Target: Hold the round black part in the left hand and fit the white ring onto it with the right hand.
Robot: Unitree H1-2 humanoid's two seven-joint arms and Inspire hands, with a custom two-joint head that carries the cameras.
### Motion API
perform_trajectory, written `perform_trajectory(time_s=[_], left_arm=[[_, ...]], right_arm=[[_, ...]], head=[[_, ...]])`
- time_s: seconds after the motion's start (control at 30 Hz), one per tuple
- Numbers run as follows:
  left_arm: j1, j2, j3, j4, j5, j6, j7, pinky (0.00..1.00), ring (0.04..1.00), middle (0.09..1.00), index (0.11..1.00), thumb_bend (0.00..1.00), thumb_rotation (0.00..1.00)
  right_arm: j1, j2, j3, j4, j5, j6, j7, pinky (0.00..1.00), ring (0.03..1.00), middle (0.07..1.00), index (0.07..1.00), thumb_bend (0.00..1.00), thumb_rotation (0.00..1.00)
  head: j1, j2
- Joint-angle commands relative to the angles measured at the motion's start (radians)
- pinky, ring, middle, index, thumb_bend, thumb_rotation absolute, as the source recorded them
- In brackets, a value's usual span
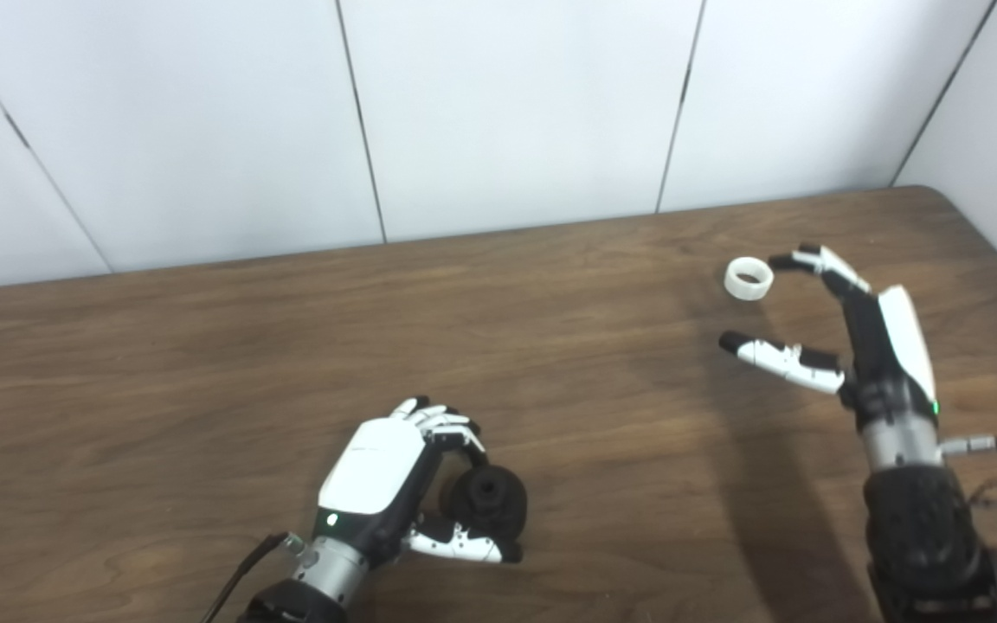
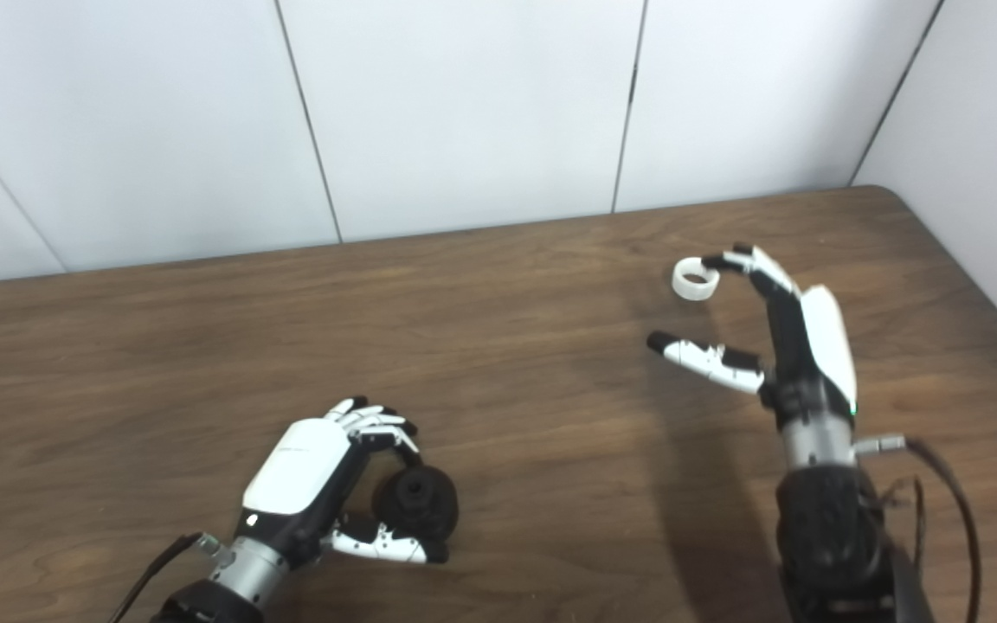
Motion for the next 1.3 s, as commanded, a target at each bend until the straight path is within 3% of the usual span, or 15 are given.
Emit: perform_trajectory(time_s=[0.0, 0.3, 0.5, 1.0, 1.27], left_arm=[[0.006, 0.025, -0.002, 0.021, 0.012, -0.006, -0.013, 0.94, 0.852, 0.768, 0.485, 0.52, 0.05], [0.007, 0.034, 0.006, 0.026, 0.003, -0.019, -0.011, 0.93, 0.843, 0.765, 0.484, 0.52, 0.05], [0.007, 0.041, 0.011, 0.024, 0.001, -0.025, -0.012, 0.92, 0.839, 0.763, 0.484, 0.52, 0.05], [0.010, 0.049, 0.013, 0.011, -0.002, -0.021, -0.027, 0.93, 0.840, 0.764, 0.485, 0.52, 0.05], [0.014, 0.051, 0.018, 0.006, -0.011, -0.020, -0.028, 0.93, 0.844, 0.765, 0.485, 0.52, 0.05]], right_arm=[[-0.050, -0.034, -0.003, -0.001, -0.044, 0.009, 0.019, 0.92, 0.944, 0.912, 0.732, 0.79, 0.30], [-0.189, -0.152, 0.036, 0.132, -0.150, 0.052, 0.121, 0.97, 0.992, 0.930, 0.727, 0.79, 0.24], [-0.287, -0.199, 0.060, 0.271, -0.161, 0.064, 0.166, 0.99, 1.000, 0.944, 0.713, 0.81, 0.22], [-0.459, -0.201, 0.109, 0.514, -0.218, 0.095, 0.246, 0.98, 1.000, 0.938, 0.718, 0.84, 0.25], [-0.545, -0.192, 0.127, 0.654, -0.274, 0.095, 0.327, 0.98, 1.000, 0.930, 0.711, 0.84, 0.25]], head=[[-0.019, 0.001], [-0.085, -0.003], [-0.100, -0.004], [-0.098, -0.002], [-0.088, -0.007]])
